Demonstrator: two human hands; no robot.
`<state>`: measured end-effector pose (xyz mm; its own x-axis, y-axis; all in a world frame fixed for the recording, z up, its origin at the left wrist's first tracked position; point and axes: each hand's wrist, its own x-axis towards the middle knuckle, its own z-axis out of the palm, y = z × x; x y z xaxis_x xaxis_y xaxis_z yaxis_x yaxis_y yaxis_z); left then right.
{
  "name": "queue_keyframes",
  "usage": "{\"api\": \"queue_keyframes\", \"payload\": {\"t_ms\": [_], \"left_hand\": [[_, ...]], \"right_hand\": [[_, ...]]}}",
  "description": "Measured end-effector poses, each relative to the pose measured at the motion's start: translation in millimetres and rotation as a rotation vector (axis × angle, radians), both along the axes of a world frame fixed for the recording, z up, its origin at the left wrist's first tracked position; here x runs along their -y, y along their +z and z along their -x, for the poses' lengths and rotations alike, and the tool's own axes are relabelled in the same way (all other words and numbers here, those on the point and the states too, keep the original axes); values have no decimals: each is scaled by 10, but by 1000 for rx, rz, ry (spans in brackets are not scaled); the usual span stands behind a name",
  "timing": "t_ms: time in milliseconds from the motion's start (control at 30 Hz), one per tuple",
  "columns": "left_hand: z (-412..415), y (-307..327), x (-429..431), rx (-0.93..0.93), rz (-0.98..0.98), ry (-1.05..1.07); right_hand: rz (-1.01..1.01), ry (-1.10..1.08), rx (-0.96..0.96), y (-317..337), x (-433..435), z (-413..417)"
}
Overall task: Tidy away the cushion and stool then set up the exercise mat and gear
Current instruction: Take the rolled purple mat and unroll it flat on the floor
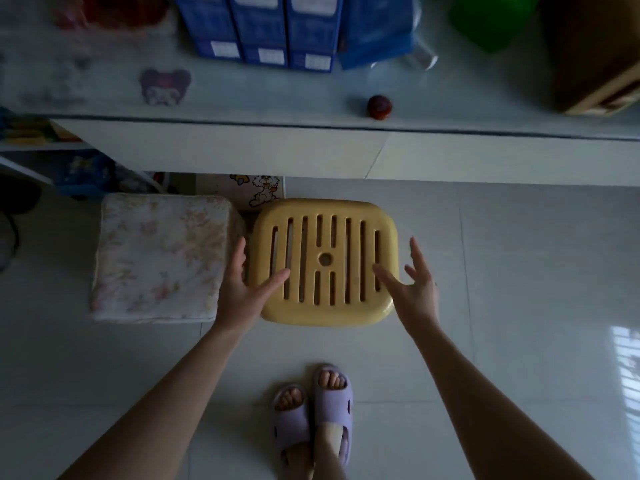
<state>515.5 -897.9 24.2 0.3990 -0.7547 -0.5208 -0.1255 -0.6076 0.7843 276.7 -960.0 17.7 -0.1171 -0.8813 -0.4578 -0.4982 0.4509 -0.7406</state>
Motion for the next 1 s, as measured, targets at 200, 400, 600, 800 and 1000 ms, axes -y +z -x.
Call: {"api": "queue_keyframes", "payload": {"t_ms": [200,400,600,800,1000], "left_hand": [[170,1197,-202,-36,62,-78],[399,2459,-294,-26,95,-240],[797,3382,-131,-84,188,-348],[1609,3940,-41,-146,261,-554],[2764,4299,-141,-170,343,-732]], "right_hand": [[47,-77,80,1178,-224,102],[104,-182,144,2426,-552,377],[217,-302,184,3315,-850,808],[328,-441,179,3906,-1106,1488],[388,-625,196,4223,-1472,2443]]}}
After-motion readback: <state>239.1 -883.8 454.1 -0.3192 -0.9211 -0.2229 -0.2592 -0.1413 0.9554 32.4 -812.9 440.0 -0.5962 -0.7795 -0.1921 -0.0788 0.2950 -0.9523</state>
